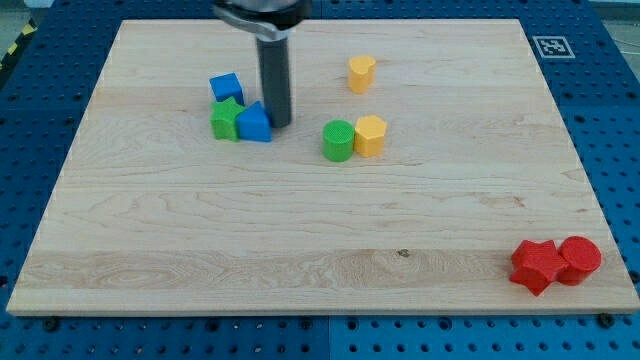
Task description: Slightly push the green circle into the yellow hexagon
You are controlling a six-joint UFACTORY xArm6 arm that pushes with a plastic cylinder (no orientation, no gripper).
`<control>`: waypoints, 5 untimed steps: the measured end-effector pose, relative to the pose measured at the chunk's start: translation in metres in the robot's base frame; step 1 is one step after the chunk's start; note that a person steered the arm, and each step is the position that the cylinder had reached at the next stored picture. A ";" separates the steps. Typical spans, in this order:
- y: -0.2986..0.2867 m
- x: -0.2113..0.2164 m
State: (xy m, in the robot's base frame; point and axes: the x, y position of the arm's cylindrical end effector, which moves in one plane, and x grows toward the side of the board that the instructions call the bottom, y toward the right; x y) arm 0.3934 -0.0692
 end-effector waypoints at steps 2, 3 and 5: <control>0.002 0.025; 0.026 0.029; 0.092 0.034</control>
State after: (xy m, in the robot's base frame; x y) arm 0.4275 0.0225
